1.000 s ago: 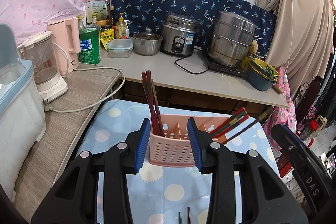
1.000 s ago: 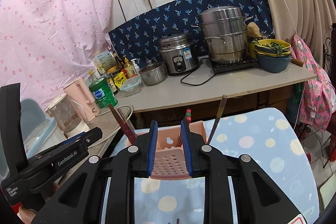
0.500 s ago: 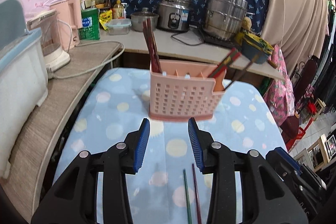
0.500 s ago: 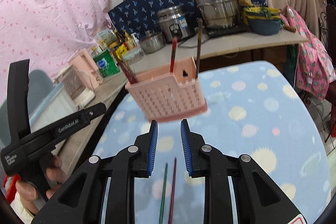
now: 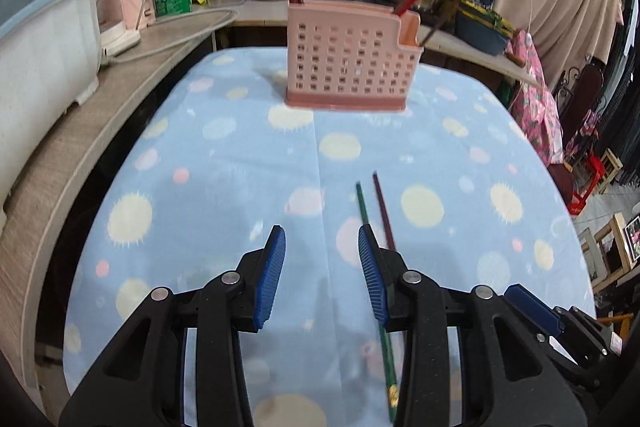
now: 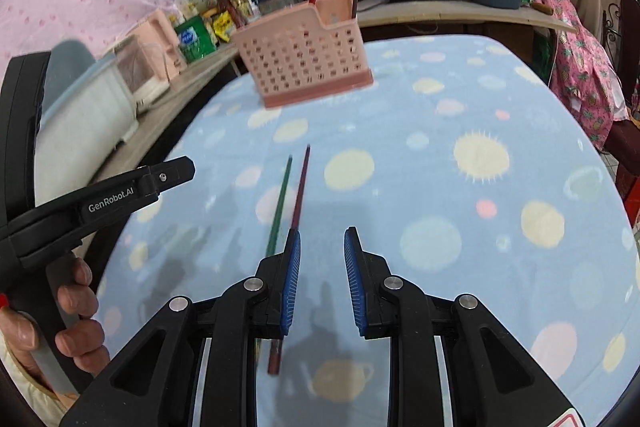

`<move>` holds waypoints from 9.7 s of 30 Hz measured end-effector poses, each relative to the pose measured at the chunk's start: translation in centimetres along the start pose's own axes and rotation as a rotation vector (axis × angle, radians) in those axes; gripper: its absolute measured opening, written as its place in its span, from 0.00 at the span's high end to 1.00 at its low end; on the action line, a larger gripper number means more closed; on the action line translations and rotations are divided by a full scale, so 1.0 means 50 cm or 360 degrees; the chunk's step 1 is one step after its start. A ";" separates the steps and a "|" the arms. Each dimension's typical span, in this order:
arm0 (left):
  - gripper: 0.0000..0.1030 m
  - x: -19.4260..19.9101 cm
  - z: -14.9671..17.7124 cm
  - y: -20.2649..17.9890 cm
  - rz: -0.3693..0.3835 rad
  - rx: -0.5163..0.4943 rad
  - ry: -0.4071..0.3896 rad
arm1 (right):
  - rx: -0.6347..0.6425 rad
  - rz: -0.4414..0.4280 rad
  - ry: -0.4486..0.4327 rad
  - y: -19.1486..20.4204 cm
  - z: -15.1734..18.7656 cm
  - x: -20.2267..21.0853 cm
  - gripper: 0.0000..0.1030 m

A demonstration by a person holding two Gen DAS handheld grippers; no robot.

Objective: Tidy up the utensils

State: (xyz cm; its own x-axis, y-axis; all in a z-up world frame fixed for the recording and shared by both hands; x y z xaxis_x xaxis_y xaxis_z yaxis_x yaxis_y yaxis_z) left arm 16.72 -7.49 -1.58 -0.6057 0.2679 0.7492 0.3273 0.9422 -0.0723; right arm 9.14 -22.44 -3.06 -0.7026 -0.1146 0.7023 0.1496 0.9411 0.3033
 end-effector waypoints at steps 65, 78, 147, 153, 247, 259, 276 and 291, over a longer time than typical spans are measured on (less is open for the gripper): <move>0.42 -0.031 0.175 -0.073 0.0110 -0.0095 0.0249 | 0.0115 0.0158 0.0116 -0.030 0.119 -0.041 0.95; 0.43 -0.040 0.189 -0.088 0.0036 -0.0195 0.0233 | 0.0112 0.0156 0.0118 -0.032 0.118 -0.041 0.95; 0.93 -0.014 0.140 -0.011 0.0005 -0.0043 0.0199 | 0.0081 0.0082 0.0107 -0.004 0.087 -0.024 0.93; 0.93 0.006 0.100 -0.008 0.0011 -0.0031 0.0145 | 0.0105 0.0029 0.0042 0.022 0.051 0.005 0.93; 0.55 0.002 -0.542 0.044 -0.0125 0.0097 -0.0539 | 0.0072 -0.0020 -0.0614 0.109 -0.617 -0.059 0.58; 0.43 0.023 -0.469 0.017 -0.0150 0.0034 -0.0484 | 0.0109 0.0047 -0.0543 0.091 -0.529 -0.025 0.58; 0.32 0.043 -0.380 -0.002 -0.0198 -0.0022 -0.0420 | 0.0184 0.0152 -0.0498 0.077 -0.440 0.009 0.53; 0.20 0.039 -0.320 0.005 -0.0238 -0.0015 -0.0366 | 0.0178 0.0224 -0.0414 0.057 -0.379 0.009 0.42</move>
State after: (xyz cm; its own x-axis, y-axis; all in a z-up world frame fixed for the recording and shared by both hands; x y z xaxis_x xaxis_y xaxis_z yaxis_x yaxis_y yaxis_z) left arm 27.21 -9.96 10.42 -0.7963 0.1656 0.5818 0.2278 0.9731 0.0349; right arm 22.45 -25.85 10.33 -0.8370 0.0911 0.5395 0.1909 0.9727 0.1319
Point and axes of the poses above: each gripper's, at about its wrist camera, not at the fingertips, and x roughly against the way its jaws point, y to its left, z to its underside, the point moved 6 cm from there along -x, roughly the way its jaws point, and after that the axes turned 3 degrees about -x, right-handed, at the moved point
